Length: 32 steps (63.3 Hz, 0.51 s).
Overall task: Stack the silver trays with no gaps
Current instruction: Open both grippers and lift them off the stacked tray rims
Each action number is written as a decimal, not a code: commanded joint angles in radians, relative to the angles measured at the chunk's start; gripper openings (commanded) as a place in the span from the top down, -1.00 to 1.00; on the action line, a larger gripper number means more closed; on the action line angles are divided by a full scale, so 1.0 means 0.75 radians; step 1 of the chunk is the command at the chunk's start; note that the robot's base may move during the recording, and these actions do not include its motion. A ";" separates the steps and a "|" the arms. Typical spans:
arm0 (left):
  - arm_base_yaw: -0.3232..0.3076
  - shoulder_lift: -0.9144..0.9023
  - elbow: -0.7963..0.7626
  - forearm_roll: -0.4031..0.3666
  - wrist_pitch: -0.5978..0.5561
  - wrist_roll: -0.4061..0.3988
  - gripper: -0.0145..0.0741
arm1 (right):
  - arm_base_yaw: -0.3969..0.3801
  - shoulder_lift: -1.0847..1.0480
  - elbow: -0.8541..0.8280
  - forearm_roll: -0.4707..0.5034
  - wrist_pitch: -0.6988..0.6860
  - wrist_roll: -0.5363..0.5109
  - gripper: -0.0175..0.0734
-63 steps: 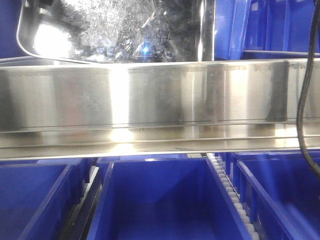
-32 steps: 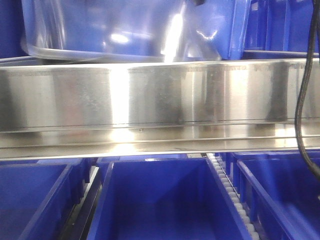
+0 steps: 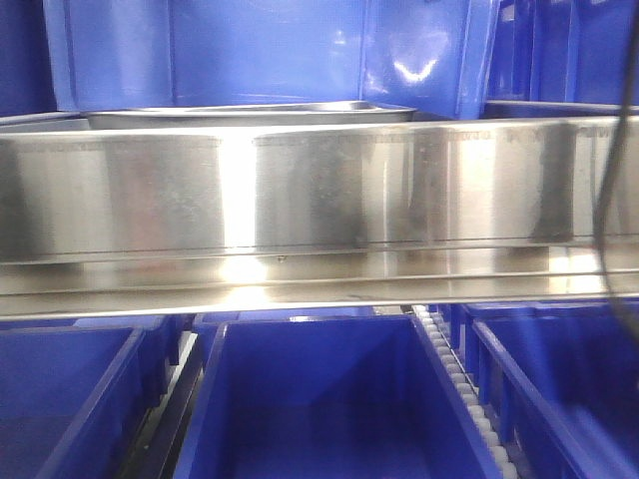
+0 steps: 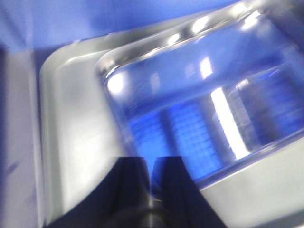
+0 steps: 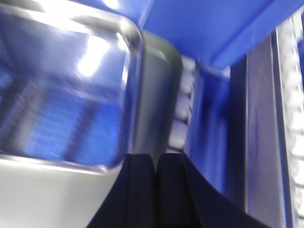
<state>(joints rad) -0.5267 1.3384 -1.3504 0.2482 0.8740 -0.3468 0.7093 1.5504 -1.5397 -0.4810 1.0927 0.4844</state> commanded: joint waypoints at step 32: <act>-0.112 -0.456 0.496 0.236 -1.050 0.010 0.69 | -0.001 -0.574 0.387 0.009 -0.563 -0.007 0.79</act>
<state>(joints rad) -0.5731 1.0102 -1.0413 0.3612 0.2381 -0.3428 0.7093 1.1732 -1.3386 -0.4588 0.7610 0.4844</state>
